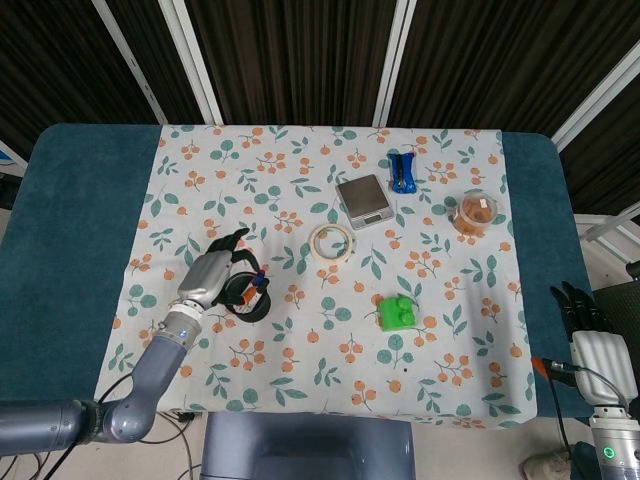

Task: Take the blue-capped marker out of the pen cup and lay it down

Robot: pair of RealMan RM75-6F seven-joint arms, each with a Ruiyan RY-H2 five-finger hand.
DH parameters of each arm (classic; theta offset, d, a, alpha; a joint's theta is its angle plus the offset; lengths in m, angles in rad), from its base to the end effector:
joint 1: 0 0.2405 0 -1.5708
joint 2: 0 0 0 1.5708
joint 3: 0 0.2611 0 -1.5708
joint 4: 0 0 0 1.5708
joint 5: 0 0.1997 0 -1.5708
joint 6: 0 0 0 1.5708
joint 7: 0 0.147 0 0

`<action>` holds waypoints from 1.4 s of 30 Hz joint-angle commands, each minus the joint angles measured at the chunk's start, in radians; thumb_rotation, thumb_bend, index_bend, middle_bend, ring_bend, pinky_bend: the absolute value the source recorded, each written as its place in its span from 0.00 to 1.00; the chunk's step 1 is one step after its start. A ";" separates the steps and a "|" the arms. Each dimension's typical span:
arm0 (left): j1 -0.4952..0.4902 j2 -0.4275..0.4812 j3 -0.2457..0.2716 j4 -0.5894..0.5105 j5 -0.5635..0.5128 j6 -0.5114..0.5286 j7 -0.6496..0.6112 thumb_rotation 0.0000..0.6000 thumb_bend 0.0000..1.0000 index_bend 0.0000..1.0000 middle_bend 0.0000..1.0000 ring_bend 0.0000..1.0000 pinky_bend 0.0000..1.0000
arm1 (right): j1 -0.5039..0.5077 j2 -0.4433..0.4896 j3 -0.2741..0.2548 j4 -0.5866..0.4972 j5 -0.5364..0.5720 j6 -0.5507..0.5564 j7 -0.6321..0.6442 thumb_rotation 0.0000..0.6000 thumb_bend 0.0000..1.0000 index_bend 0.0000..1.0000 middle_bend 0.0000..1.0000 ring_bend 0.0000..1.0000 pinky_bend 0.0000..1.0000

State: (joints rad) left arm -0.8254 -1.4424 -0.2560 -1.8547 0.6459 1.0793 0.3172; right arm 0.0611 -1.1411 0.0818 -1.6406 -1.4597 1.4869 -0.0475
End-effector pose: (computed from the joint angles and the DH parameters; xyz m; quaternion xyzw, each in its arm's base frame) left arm -0.1053 0.3326 0.0209 -0.6230 -0.5678 -0.3999 0.3599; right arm -0.3115 -0.1818 0.1680 0.5711 -0.3959 0.3868 0.6062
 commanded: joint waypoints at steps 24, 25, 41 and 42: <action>-0.004 -0.010 0.010 0.006 -0.010 -0.007 0.012 1.00 0.33 0.51 0.01 0.00 0.00 | 0.000 0.002 0.001 -0.005 0.005 -0.004 0.002 1.00 0.13 0.08 0.00 0.05 0.17; -0.004 -0.010 0.010 0.005 -0.011 -0.008 0.013 1.00 0.33 0.51 0.01 0.00 0.00 | 0.000 0.002 0.001 -0.006 0.006 -0.004 0.002 1.00 0.13 0.08 0.00 0.05 0.17; 0.007 0.040 -0.004 -0.040 -0.033 -0.026 -0.012 1.00 0.40 0.55 0.02 0.00 0.00 | 0.000 0.003 0.002 -0.011 0.010 -0.007 -0.001 1.00 0.13 0.08 0.00 0.05 0.17; 0.010 0.053 -0.007 -0.053 -0.035 -0.032 -0.020 1.00 0.40 0.55 0.02 0.00 0.00 | 0.000 0.003 0.002 -0.010 0.010 -0.007 -0.001 1.00 0.13 0.07 0.00 0.05 0.17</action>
State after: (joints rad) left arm -0.8186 -1.4001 -0.2587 -1.8966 0.6141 1.0539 0.3057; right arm 0.0613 -1.1378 0.0834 -1.6510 -1.4497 1.4795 -0.0483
